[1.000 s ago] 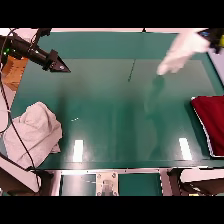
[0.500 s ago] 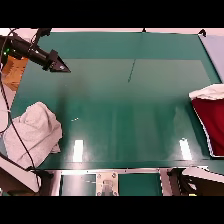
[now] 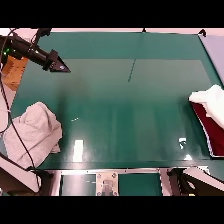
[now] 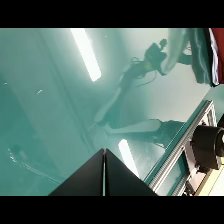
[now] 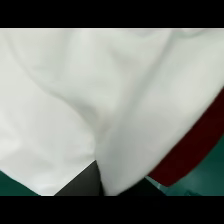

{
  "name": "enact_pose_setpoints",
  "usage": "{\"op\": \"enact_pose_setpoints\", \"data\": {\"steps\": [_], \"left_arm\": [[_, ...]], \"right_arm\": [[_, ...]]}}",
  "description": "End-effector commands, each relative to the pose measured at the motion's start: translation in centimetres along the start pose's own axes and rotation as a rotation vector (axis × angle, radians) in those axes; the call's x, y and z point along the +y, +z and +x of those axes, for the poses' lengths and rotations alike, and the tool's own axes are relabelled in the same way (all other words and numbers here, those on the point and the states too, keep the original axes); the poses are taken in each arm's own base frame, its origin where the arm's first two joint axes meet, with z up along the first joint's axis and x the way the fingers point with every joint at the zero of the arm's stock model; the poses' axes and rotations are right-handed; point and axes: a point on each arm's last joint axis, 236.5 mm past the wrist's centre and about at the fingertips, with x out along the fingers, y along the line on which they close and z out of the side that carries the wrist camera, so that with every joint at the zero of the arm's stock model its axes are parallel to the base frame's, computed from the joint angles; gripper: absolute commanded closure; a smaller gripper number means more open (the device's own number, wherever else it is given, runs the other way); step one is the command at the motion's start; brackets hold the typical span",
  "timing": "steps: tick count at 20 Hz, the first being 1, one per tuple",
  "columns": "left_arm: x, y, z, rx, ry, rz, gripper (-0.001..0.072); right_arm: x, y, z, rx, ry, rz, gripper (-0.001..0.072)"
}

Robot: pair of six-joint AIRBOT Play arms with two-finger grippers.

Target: Fold the shirts.

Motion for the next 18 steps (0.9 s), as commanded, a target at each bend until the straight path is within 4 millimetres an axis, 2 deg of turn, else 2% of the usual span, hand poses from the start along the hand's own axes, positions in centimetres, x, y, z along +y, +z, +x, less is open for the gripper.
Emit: {"op": "enact_pose_setpoints", "data": {"steps": [1,2,4,5,8,9,10,11,12,14,15,16,17,18], "left_arm": [[0.0,0.0,0.0,0.000,0.000,0.000,0.0682],[0.0,0.0,0.0,-0.001,0.000,0.000,0.0682],[0.0,0.0,0.0,-0.001,0.000,0.000,0.0683],[0.0,0.0,0.0,-0.002,0.001,0.000,0.0682],[0.2,0.8,-0.1,-0.036,0.012,-0.019,0.0683],[0.2,1.1,-0.2,-0.051,0.017,-0.023,0.0684],[-0.2,1.2,-0.5,-0.060,0.020,-0.027,0.0684],[-0.8,1.3,-1.0,-0.070,0.026,-0.025,0.0684],[-1.5,1.2,-1.6,-0.080,0.033,-0.009,0.0684],[-3.7,1.1,-3.4,-0.114,0.063,0.039,0.0684],[-4.5,0.9,-4.4,-0.131,0.091,0.059,0.0684],[-5.3,0.6,-5.4,-0.147,0.124,0.072,0.0684],[-5.9,0.3,-6.4,-0.167,0.160,0.074,0.0684],[-6.5,-0.2,-7.1,-0.178,0.189,0.082,0.0684]], "right_arm": [[-3.7,-3.0,4.0,0.077,-0.106,0.048,0.0694],[-3.9,-3.5,4.8,0.096,-0.110,0.052,0.0582],[-4.2,-4.6,5.5,0.154,-0.118,0.058,0.0220],[-4.3,-5.2,5.3,0.186,-0.123,0.059,0.0150],[-4.0,-5.4,2.8,0.224,-0.137,0.059,0.0152],[-2.9,-5.0,1.6,0.222,-0.112,0.061,0.0156],[-0.9,-4.6,0.4,0.211,-0.052,0.049,0.0164],[2.1,-4.0,-1.0,0.189,0.032,0.020,0.0199],[5.1,-3.6,-2.4,0.165,0.114,-0.023,0.0337],[11.7,-3.9,-5.4,0.121,0.269,-0.148,0.0470],[14.7,-4.6,-6.6,0.108,0.332,-0.217,0.0605],[17.7,-5.8,-7.5,0.102,0.388,-0.293,0.0642],[20.1,-7.5,-7.9,0.104,0.422,-0.366,0.0645],[21.8,-9.3,-7.9,0.113,0.437,-0.446,0.0696]]}}
